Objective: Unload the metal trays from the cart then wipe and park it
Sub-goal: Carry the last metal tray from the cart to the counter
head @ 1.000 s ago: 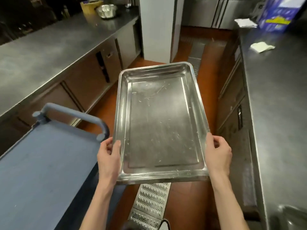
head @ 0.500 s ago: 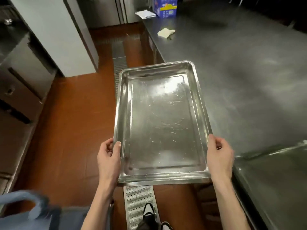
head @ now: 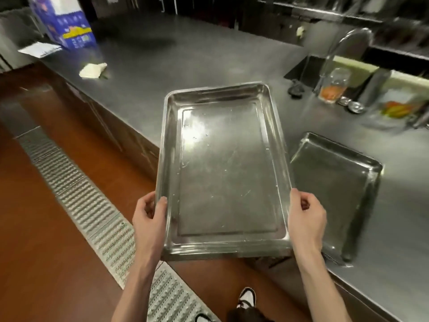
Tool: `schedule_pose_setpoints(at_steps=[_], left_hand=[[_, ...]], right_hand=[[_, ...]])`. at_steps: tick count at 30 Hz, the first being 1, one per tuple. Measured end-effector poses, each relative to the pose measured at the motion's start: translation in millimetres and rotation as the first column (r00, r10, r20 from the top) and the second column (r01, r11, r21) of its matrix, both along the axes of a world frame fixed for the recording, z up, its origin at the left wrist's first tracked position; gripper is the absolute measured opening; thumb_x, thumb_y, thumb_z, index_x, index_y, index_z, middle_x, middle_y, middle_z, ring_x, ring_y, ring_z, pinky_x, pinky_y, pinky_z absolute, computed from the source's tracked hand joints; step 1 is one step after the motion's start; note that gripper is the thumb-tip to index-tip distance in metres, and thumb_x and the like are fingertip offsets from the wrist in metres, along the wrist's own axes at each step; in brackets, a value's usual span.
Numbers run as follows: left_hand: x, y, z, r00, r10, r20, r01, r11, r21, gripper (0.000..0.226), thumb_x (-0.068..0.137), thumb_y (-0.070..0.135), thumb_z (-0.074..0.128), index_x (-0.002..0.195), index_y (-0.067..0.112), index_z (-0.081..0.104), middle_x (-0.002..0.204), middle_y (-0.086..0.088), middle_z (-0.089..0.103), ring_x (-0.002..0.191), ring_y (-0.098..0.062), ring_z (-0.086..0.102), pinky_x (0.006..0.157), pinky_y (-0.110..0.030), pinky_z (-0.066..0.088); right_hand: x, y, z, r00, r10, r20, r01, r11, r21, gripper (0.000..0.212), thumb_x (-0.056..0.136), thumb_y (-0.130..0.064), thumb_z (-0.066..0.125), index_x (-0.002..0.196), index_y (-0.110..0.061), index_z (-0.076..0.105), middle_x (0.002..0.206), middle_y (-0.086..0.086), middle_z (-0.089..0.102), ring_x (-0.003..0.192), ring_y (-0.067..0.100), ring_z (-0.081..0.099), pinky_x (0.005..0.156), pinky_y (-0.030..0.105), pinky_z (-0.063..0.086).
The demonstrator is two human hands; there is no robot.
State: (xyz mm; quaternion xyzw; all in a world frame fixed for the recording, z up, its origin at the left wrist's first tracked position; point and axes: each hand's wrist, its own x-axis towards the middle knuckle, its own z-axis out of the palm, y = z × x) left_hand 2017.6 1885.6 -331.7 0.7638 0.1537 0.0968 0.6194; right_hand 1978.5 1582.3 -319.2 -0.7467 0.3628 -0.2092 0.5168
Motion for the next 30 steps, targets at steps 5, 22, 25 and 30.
schedule_pose_setpoints(at_steps=[5,22,25,30], left_hand=[[39.0,-55.3,-5.2,0.987,-0.159,0.006,0.159,0.986,-0.045,0.020,0.105,0.025,0.064,0.125,0.023,0.067,0.106,0.008,0.073,0.086,0.007,0.069,0.066,-0.006,0.051],[117.2,-262.4,-49.4,0.846,-0.531,-0.052,0.533,0.845,0.033,0.042,0.088,0.014,0.075,0.124,0.035,0.064,0.096,0.012,0.070,0.067,-0.008,0.063,0.059,-0.021,0.052],[128.0,-282.8,-63.2,0.818,-0.570,-0.075,0.575,0.815,0.072,0.045,0.090,0.008,0.070,0.127,0.031,0.062,0.097,0.007,0.069,0.074,-0.019,0.070,0.060,-0.022,0.055],[131.7,-295.6,-81.9,0.760,-0.638,-0.123,0.649,0.752,0.110,0.059,0.092,-0.007,0.058,0.143,0.023,0.062,0.123,0.009,0.072,0.107,0.001,0.068,0.082,-0.003,0.051]], right_hand=[[-20.8,-42.0,-13.6,0.979,-0.202,0.019,0.202,0.979,-0.010,0.027,0.104,-0.047,0.058,0.105,-0.024,0.071,0.088,-0.004,0.071,0.083,0.014,0.066,0.071,0.031,0.048],[-48.9,-193.7,-69.2,0.839,-0.544,0.024,0.544,0.839,0.005,0.022,0.102,-0.036,0.066,0.106,-0.014,0.067,0.079,0.000,0.064,0.076,0.025,0.061,0.075,0.036,0.043],[-47.4,-208.2,-82.9,0.834,-0.551,-0.012,0.551,0.834,0.008,0.020,0.102,-0.027,0.068,0.111,-0.009,0.066,0.083,0.006,0.065,0.080,0.033,0.062,0.076,0.037,0.045],[-49.3,-214.0,-104.4,0.825,-0.561,-0.066,0.561,0.827,-0.025,0.022,0.101,-0.019,0.069,0.114,-0.001,0.067,0.090,0.014,0.066,0.084,0.038,0.063,0.078,0.040,0.048]])
